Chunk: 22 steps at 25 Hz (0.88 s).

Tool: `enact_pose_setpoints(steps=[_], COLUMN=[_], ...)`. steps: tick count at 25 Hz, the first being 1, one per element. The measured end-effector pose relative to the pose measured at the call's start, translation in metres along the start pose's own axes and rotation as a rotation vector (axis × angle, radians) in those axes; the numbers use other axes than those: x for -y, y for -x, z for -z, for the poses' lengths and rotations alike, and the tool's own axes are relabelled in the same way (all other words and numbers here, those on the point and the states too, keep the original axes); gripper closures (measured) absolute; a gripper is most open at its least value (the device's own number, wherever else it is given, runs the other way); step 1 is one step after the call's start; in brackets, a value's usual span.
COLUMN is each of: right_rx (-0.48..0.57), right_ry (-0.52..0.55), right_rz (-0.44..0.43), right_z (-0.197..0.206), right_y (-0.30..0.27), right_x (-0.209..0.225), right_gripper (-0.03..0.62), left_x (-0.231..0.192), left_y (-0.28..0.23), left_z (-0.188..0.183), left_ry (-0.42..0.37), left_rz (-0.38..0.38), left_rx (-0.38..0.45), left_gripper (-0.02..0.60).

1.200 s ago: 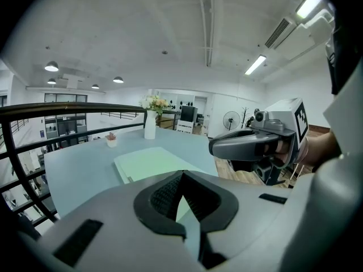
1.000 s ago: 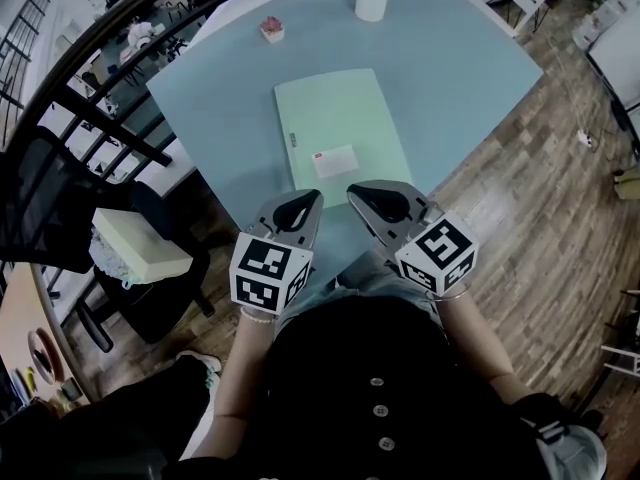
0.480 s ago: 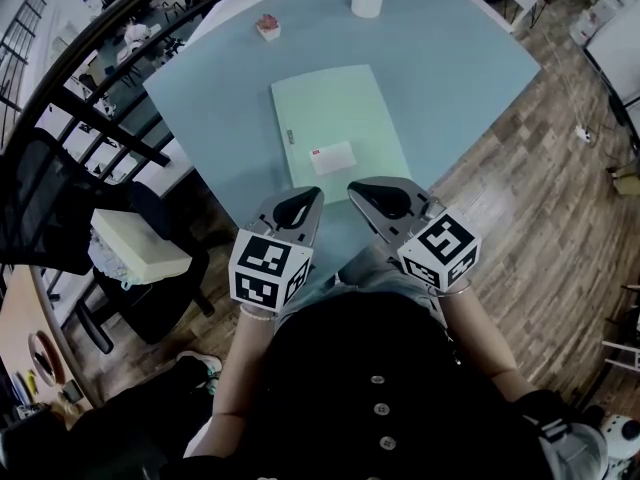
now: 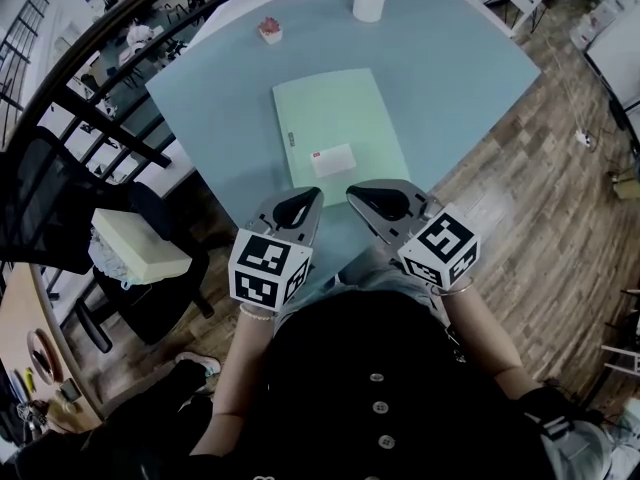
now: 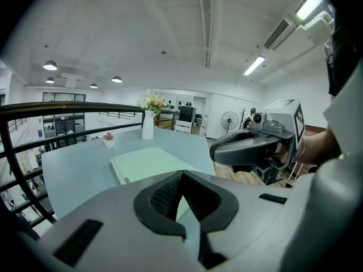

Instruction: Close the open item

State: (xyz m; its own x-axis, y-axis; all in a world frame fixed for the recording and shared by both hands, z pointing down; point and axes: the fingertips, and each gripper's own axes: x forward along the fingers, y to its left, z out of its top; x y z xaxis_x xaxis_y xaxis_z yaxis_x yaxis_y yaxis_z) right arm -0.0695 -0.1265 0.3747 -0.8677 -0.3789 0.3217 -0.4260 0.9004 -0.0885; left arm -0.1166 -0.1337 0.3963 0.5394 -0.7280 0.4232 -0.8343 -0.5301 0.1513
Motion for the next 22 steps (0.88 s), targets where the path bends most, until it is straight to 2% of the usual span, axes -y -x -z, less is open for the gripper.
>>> enact_pose_setpoints(steps=[22], right_rx=[-0.004], right_ry=[-0.054], right_rz=[0.002], right_z=[0.014], right_y=[-0.005], right_x=[-0.008], right_gripper=[0.591], left_x=[-0.009], left_y=[0.012], left_z=[0.013], left_ry=[0.022], left_rz=[-0.032], left_rx=[-0.016], left_gripper=[0.565])
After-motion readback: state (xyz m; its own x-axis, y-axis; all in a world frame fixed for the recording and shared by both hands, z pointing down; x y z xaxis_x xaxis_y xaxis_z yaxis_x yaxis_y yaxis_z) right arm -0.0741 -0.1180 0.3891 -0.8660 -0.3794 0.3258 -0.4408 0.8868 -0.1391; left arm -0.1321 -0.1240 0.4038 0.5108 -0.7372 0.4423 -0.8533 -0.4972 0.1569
